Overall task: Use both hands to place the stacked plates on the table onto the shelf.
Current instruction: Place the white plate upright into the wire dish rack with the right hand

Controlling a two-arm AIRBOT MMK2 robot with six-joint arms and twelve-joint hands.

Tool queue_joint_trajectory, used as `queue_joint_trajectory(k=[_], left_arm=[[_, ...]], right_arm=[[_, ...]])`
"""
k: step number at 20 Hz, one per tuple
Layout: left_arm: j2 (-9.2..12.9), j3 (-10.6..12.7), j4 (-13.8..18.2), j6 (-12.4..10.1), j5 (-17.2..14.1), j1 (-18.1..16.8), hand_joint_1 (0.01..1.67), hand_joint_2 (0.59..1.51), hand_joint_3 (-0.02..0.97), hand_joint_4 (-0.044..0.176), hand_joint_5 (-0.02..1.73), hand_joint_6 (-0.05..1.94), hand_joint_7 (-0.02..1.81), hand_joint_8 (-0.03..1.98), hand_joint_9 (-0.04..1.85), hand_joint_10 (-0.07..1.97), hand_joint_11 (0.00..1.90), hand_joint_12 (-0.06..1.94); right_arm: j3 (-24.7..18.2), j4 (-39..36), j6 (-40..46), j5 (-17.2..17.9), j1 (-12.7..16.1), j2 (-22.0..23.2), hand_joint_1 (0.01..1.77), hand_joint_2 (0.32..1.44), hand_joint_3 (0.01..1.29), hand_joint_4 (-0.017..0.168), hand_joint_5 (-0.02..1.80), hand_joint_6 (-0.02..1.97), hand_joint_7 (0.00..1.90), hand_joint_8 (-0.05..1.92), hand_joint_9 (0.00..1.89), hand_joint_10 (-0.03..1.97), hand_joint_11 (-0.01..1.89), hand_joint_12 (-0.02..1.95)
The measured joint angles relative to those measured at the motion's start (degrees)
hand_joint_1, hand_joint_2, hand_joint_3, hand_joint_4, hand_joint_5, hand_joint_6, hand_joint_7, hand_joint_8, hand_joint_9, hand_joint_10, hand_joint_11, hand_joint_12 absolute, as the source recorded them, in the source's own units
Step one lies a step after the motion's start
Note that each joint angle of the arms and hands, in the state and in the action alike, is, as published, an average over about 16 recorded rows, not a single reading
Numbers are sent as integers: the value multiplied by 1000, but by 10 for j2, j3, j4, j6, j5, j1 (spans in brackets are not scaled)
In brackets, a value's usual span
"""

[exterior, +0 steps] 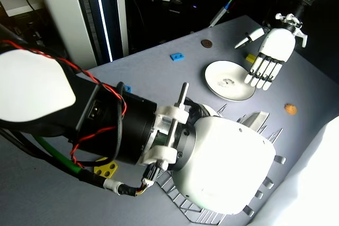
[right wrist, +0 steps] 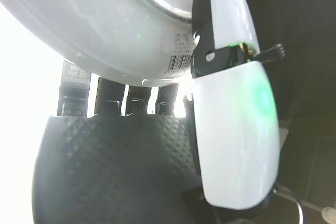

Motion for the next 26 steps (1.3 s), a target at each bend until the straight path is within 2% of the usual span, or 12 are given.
queue_joint_trajectory(k=[10,26], left_arm=[[0,0,3,0,0,0,15,1058,18,1,84,19,80,-1,62,9,16,89],[0,0,5,0,1,0,14,1058,18,0,84,19,85,-3,71,9,16,90]], right_arm=[[20,6,2,-4,-24,-12,1249,1012,12,9,976,871,1053,820,1278,42,729,1204],[26,78,-32,-26,-51,-22,1249,1013,12,12,961,889,1029,862,1264,39,759,1274]])
